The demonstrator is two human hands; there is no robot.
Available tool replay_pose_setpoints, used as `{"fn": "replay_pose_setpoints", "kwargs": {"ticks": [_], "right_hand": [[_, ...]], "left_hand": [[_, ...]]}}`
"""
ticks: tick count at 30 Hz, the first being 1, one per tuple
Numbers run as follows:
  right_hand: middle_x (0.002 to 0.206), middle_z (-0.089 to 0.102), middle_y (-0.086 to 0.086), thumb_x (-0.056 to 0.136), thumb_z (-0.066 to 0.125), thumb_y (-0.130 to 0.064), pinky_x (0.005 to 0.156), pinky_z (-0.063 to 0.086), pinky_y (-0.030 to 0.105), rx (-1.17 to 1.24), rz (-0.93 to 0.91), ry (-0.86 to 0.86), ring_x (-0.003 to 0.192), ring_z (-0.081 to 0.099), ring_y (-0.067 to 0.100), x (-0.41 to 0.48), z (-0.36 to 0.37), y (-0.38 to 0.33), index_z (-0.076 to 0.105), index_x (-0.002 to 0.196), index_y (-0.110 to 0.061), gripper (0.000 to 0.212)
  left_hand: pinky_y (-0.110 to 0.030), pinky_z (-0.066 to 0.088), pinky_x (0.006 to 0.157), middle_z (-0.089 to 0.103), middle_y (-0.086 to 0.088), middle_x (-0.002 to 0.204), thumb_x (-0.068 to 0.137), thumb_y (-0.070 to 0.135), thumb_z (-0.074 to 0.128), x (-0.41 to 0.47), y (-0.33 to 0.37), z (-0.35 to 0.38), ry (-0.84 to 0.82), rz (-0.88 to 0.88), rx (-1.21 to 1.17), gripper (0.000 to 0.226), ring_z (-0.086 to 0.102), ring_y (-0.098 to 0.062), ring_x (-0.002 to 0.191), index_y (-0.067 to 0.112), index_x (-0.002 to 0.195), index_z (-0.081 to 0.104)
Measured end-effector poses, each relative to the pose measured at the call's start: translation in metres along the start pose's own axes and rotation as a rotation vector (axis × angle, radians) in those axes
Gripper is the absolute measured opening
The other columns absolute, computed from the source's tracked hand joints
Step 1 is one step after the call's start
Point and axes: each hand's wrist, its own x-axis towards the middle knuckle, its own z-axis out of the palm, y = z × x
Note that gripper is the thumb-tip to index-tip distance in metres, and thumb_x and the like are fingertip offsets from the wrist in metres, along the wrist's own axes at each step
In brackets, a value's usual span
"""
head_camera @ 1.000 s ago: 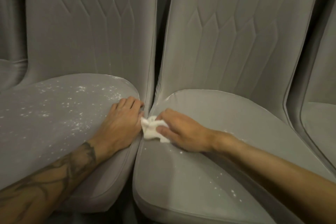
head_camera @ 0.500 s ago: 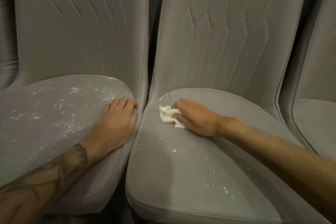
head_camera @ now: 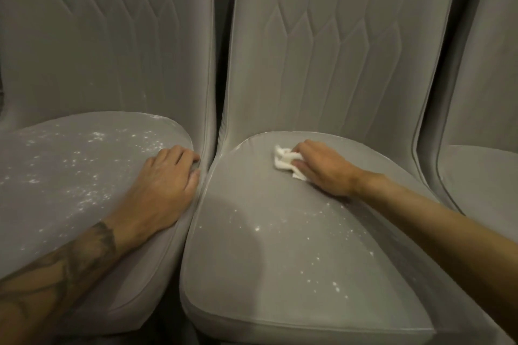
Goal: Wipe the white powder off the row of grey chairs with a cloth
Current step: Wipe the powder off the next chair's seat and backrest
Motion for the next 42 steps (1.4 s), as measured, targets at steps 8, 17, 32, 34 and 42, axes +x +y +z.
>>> {"fn": "replay_pose_setpoints", "kwargs": {"ticks": [8,17,32,34,42], "right_hand": [[0.111,0.053,-0.001,0.105,0.04,-0.037,0.088,0.037,0.028,0.079,-0.276,-0.038,0.096,0.048,0.015,-0.044,0.0,-0.047,0.051,0.12,-0.02,0.025],[0.107,0.054,0.006,0.104,0.042,-0.035,0.088,0.04,0.038,0.061,-0.01,0.032,0.095,0.051,0.025,-0.038,0.006,-0.017,0.052,0.114,-0.013,0.027],[0.106,0.053,-0.003,0.103,0.042,-0.038,0.086,0.039,0.027,0.127,-0.172,0.026,0.092,0.05,0.014,-0.083,-0.003,-0.031,0.053,0.116,-0.022,0.023],[0.107,0.053,-0.004,0.103,0.039,-0.043,0.086,0.039,0.026,0.061,-0.216,0.025,0.093,0.049,0.013,-0.082,-0.008,-0.017,0.053,0.118,-0.022,0.029],[0.099,0.052,-0.002,0.101,0.032,-0.048,0.081,0.043,0.035,0.066,-0.024,0.096,0.087,0.051,0.018,-0.084,-0.002,0.0,0.052,0.107,-0.021,0.034]], "left_hand": [[-0.04,0.042,0.089,0.055,0.001,0.112,0.103,0.034,0.035,0.001,0.0,-0.001,-0.025,-0.007,0.002,0.033,0.051,-0.02,0.099,0.019,0.121,0.058],[-0.041,0.041,0.087,0.056,-0.001,0.11,0.102,0.035,0.036,0.0,0.003,-0.007,-0.037,-0.033,0.008,0.033,0.052,-0.023,0.098,0.018,0.118,0.059],[-0.038,0.036,0.107,0.051,0.001,0.136,0.105,0.055,0.023,-0.008,0.029,-0.016,-0.167,-0.051,-0.062,0.056,0.047,-0.019,0.124,0.023,0.135,0.058],[-0.034,0.033,0.107,0.051,0.003,0.138,0.103,0.056,0.024,-0.014,0.03,-0.016,-0.143,-0.075,-0.097,0.058,0.045,-0.017,0.127,0.023,0.137,0.058],[-0.035,0.03,0.114,0.051,0.005,0.14,0.1,0.061,0.028,-0.015,0.034,-0.021,-0.143,-0.103,-0.118,0.063,0.043,-0.014,0.131,0.024,0.138,0.06]]}}
